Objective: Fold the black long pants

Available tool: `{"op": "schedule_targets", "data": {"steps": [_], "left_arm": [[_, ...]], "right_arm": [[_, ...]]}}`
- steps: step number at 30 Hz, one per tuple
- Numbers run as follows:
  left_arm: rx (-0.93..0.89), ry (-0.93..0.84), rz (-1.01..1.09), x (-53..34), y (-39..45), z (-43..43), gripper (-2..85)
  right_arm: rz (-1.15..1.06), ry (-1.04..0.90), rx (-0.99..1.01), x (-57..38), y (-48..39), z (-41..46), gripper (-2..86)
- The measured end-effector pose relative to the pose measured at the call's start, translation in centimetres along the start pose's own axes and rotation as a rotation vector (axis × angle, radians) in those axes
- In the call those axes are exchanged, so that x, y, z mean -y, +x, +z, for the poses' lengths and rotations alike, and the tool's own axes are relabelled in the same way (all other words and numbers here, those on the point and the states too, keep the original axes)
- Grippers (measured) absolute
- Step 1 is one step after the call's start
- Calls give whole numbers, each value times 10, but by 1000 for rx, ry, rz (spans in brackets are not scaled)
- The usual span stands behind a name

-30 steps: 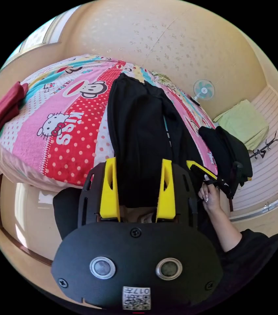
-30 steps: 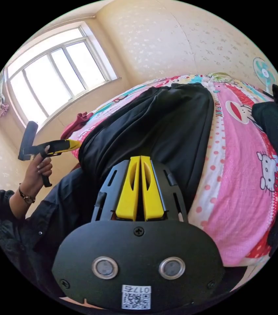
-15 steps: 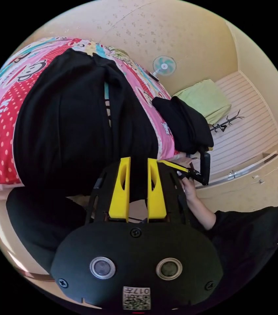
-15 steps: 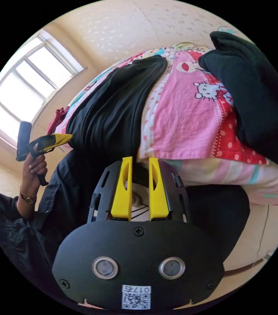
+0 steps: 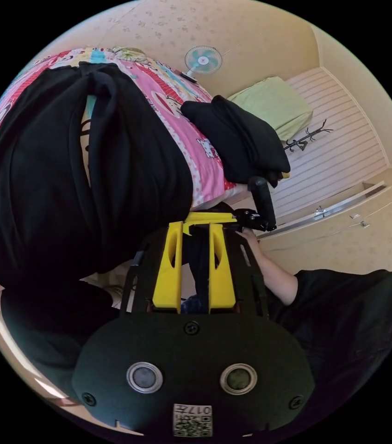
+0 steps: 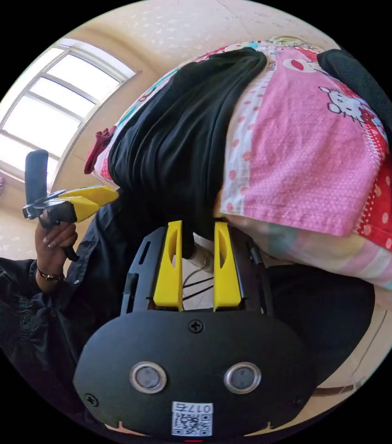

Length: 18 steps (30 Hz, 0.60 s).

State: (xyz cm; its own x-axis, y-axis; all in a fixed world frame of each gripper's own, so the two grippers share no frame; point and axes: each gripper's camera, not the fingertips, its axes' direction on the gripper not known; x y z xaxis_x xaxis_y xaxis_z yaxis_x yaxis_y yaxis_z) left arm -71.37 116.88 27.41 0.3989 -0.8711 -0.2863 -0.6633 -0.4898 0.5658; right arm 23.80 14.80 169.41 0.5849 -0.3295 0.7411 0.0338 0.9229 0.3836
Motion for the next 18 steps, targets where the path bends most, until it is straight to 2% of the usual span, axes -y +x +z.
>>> {"op": "schedule_targets", "data": {"steps": [4,12,15,18], "left_arm": [[-37,-7,-46,0,-13,-6,96],[-58,166,-74,15,-3,-83,111],[-100,65,-43,51,8,-76,119],[-15,-107,-17,88,17,-40,119]], "right_arm": [[-32,-47,-90,5,-1,-3,46],[-308,43,75,-16,-9,-48,34],[-354,97,217,-19,5,-65,33],[-368,135,390,-21,27,-80,35]]}}
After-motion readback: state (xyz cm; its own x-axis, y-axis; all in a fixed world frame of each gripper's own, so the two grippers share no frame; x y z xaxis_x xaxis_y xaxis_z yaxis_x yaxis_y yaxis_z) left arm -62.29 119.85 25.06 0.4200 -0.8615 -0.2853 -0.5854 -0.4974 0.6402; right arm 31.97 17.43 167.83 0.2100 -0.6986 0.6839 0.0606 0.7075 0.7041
